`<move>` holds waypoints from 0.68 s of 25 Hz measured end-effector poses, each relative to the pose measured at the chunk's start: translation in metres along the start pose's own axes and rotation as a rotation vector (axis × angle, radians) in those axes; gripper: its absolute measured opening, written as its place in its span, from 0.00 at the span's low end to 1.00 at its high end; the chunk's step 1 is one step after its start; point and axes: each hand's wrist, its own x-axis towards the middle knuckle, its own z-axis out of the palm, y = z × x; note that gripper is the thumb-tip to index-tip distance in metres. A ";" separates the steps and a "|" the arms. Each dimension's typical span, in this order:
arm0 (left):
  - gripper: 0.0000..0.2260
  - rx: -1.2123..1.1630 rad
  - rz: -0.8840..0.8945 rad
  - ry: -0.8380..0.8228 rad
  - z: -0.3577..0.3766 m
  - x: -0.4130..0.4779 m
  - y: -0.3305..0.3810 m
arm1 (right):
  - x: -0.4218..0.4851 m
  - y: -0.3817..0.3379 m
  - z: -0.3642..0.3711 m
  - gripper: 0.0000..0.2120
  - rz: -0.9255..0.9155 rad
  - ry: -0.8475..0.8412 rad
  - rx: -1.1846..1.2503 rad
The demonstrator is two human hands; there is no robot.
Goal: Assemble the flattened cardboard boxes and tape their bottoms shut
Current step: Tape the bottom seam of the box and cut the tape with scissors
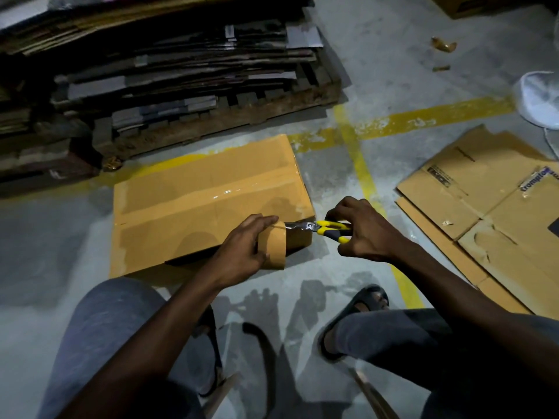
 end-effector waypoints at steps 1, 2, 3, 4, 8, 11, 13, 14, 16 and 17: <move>0.34 0.019 0.010 -0.001 0.002 0.000 -0.001 | 0.000 0.000 0.000 0.25 -0.005 0.002 -0.003; 0.33 0.045 0.021 -0.007 0.005 0.000 -0.002 | 0.001 0.001 0.001 0.25 -0.006 0.004 -0.004; 0.33 0.077 0.025 -0.010 0.009 0.000 -0.002 | 0.001 0.001 0.002 0.26 -0.004 0.003 -0.005; 0.33 0.113 0.020 -0.014 0.012 0.000 -0.002 | 0.002 0.001 0.002 0.27 0.000 0.002 -0.003; 0.33 0.189 -0.052 -0.044 0.012 0.003 -0.007 | 0.002 -0.001 0.003 0.27 0.001 0.010 0.003; 0.32 0.106 -0.102 -0.036 0.010 0.006 -0.008 | 0.003 0.003 0.006 0.27 -0.002 0.041 -0.006; 0.28 -0.105 -0.196 -0.029 0.009 0.011 -0.006 | 0.006 0.010 0.007 0.26 -0.014 0.048 -0.011; 0.22 -0.308 -0.248 -0.032 0.008 0.014 -0.002 | 0.008 0.013 0.008 0.25 -0.029 0.056 -0.021; 0.11 -0.733 -0.406 0.015 0.009 0.023 0.008 | 0.008 0.017 0.006 0.23 -0.080 0.087 -0.083; 0.09 -0.841 -0.468 0.078 0.013 0.029 0.011 | 0.007 0.019 0.006 0.23 -0.111 0.108 -0.128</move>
